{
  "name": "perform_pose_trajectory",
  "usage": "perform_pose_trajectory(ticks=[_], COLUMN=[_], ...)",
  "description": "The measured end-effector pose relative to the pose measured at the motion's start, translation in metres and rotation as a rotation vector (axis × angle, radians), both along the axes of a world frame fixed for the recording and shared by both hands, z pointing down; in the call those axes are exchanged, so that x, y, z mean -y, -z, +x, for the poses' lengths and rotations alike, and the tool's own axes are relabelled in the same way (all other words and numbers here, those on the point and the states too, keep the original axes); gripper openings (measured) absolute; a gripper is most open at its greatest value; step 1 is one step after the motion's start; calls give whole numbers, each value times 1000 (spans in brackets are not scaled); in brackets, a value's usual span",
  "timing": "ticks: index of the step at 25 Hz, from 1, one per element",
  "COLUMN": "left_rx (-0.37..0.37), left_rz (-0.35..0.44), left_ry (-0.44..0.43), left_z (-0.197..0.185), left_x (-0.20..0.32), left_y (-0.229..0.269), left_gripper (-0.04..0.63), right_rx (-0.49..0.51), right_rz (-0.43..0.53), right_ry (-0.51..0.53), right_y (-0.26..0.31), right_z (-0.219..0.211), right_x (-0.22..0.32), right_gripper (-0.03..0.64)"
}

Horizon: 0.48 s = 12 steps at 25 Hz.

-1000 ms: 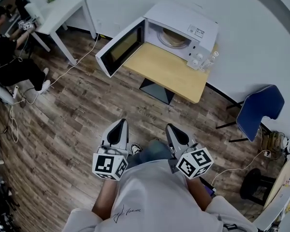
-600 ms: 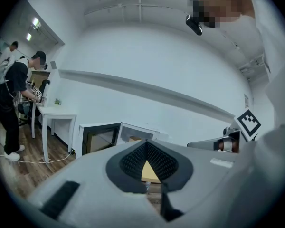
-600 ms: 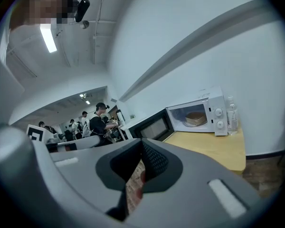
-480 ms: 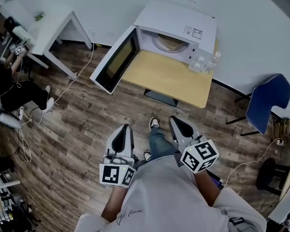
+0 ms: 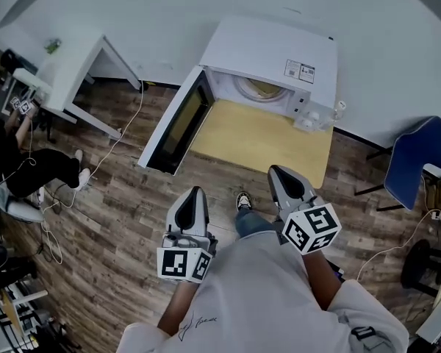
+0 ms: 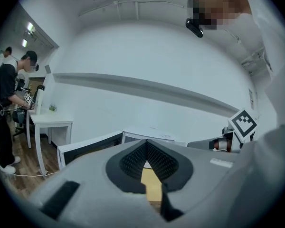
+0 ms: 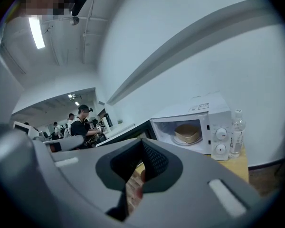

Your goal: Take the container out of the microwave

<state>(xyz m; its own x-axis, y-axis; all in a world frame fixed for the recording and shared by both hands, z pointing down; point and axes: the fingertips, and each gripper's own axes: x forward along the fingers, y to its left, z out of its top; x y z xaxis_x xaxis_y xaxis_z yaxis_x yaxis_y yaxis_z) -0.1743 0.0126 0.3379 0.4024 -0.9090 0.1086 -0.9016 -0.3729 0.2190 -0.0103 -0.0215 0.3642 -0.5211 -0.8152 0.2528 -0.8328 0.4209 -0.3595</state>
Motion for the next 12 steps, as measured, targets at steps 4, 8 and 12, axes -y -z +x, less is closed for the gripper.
perform_pose_trajectory(ticks=[4,8,12], left_rx=[13,30,45], left_rz=[-10,-13,-12], left_ry=[-31,-45,-55], left_z=[9,16,24], left_x=[29,55,75], left_y=[-5,-7,-8], left_gripper=[0,-2,0], right_rx=[5,11,9], right_rz=[10,12,18], right_ry=[-36,-71,-68], right_y=[0,-4,-7], right_z=[18,37,44], right_x=[33,56,74], right_gripper=[14,14,14])
